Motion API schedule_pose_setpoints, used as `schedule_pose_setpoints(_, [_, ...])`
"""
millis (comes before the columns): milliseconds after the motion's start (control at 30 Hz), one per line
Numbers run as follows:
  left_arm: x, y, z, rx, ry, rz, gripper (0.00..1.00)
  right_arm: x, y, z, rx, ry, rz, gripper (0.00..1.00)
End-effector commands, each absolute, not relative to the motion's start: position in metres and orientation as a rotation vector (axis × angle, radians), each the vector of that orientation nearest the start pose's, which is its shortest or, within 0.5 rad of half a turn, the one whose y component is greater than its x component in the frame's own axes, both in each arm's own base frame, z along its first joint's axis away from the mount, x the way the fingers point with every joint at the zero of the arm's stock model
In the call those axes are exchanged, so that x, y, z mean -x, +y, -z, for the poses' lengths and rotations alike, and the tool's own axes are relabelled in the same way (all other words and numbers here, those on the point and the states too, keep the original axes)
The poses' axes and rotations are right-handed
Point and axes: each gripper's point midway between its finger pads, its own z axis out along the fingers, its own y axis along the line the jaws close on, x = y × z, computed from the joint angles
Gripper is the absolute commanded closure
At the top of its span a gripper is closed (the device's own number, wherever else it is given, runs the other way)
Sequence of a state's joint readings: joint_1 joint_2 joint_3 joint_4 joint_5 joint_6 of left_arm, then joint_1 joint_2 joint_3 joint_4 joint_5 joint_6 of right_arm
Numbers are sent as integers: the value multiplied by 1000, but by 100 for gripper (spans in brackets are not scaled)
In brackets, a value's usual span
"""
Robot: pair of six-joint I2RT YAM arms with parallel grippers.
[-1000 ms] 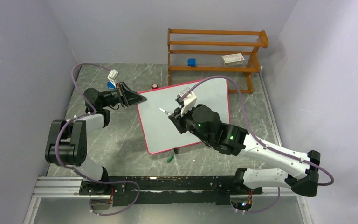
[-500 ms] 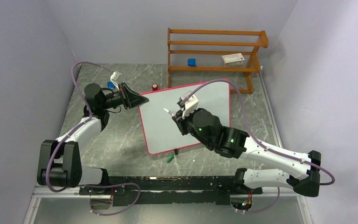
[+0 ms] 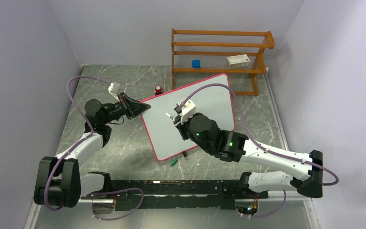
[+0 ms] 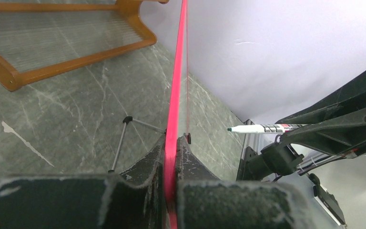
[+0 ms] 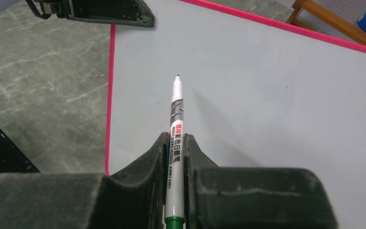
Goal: Write a sentence on the whiteboard
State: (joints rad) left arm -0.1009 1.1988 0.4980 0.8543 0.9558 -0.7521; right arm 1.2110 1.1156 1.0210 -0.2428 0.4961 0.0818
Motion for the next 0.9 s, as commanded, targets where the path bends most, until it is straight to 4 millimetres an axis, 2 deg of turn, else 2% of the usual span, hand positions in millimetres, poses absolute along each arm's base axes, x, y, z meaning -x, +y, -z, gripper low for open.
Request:
schedule_pose_setpoints(0, [-312,-180,-260,-376,1490,1179,95,-207,310,-298,670,1696,-417,100])
schedule_pose_setpoints(200, [-307,-183,-256,-462,1502,1163,95,-201,316,-298,681,1718,-403,100])
schedule_pose_setpoints(300, [-306,-183,-245,-498,1567,1146,95,-195,320,-295,691,1740,-372,100])
schedule_pose_setpoints(533, [-299,-185,-231,-506,1624,1113,95,-186,336,-286,709,1813,-259,100])
schedule_pose_setpoints(700, [-292,-190,-231,-539,1629,1090,95,-185,347,-281,707,1854,-217,100])
schedule_pose_setpoints(867, [-295,-190,-228,-540,1646,1066,95,-186,359,-280,702,1870,-191,100])
